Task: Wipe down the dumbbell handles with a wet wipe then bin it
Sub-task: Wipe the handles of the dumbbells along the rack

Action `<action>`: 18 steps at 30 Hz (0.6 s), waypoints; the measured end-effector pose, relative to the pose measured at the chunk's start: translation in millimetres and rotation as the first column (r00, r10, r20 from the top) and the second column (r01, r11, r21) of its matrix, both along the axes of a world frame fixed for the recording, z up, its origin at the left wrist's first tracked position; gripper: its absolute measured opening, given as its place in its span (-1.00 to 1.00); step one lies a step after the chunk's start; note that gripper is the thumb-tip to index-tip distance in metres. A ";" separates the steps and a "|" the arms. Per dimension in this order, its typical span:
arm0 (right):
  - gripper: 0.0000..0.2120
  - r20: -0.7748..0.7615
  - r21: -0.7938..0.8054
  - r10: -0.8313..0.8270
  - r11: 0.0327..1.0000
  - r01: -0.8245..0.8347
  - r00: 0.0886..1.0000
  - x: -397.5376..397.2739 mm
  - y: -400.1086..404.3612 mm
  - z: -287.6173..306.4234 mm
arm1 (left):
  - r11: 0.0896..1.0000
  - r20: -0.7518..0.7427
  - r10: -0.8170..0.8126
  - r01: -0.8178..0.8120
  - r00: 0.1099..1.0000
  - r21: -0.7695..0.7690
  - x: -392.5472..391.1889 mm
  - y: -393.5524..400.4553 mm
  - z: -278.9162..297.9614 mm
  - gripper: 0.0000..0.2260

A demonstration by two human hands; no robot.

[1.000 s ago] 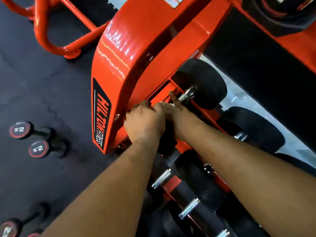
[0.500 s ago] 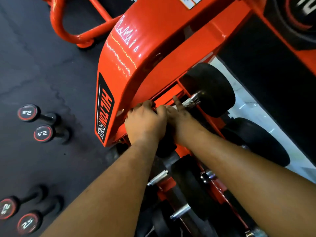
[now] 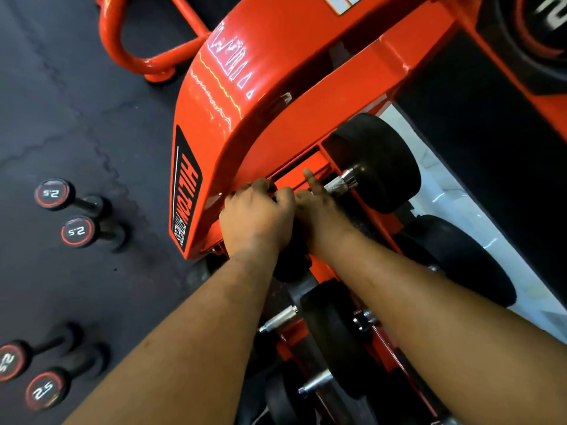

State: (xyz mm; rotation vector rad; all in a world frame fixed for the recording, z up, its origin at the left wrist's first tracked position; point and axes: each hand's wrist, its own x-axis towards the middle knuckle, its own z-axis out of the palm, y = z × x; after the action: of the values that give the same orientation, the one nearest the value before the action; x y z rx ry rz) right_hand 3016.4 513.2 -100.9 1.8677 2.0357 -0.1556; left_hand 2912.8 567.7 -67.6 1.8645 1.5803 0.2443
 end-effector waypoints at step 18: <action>-0.69 -0.042 0.040 -0.106 0.993 0.108 0.993 -3.2 3.7 7.8 | 1.000 -0.013 0.002 -0.002 1.000 0.008 0.1 -0.3 0.5 -0.71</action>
State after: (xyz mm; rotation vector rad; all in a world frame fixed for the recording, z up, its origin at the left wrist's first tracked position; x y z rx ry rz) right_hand 3013.2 516.9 -93.1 2.0165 1.9796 -0.1809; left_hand 2912.9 567.4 -67.1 1.8743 1.5922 0.2395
